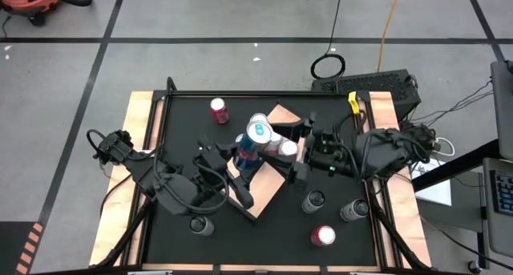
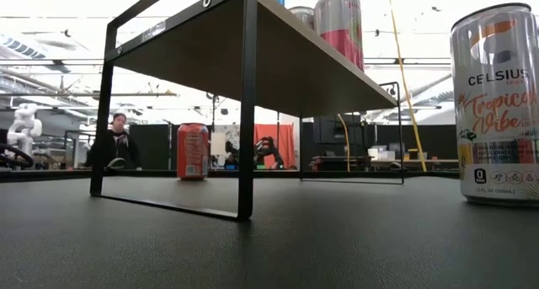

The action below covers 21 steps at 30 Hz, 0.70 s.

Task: Place canned beverage on shelf
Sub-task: Put the blue soda can on the shelf aligned with the blue soda can

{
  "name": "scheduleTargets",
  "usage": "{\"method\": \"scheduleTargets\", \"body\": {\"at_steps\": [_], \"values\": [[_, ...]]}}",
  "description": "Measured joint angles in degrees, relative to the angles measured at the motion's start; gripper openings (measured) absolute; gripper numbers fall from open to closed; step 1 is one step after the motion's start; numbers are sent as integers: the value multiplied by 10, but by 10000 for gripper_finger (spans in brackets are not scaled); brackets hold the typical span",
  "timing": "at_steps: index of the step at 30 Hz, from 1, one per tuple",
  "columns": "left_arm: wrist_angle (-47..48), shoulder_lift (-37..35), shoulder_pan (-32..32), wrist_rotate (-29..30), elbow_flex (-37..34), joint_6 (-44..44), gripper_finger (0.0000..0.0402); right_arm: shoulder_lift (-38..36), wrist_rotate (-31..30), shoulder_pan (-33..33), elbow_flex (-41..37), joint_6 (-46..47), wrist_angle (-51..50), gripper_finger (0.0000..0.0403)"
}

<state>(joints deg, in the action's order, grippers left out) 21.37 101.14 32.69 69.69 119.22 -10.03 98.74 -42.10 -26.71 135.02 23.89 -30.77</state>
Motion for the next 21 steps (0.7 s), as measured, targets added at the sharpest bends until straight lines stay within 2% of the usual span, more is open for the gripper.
{"method": "scheduleTargets", "body": {"at_steps": [3, 8, 13, 17, 21], "values": [[0, 0, -1, 10, 0, 15, 244, 0, 7, 9, 0, -20, 11, 352], [1, 0, -3, 51, 0, 16, 244, 1, 62, 29, 0, -43, 34, 352], [1, 0, -7, 105, 0, 16, 244, 3, 64, 47, 0, -53, 36, 352], [1, 0, -12, 104, 0, 16, 244, 6, 66, 61, 0, -58, 36, 352], [1, 0, -12, 98, 0, 16, 244, 10, 106, 76, 0, -62, 41, 352]]}}
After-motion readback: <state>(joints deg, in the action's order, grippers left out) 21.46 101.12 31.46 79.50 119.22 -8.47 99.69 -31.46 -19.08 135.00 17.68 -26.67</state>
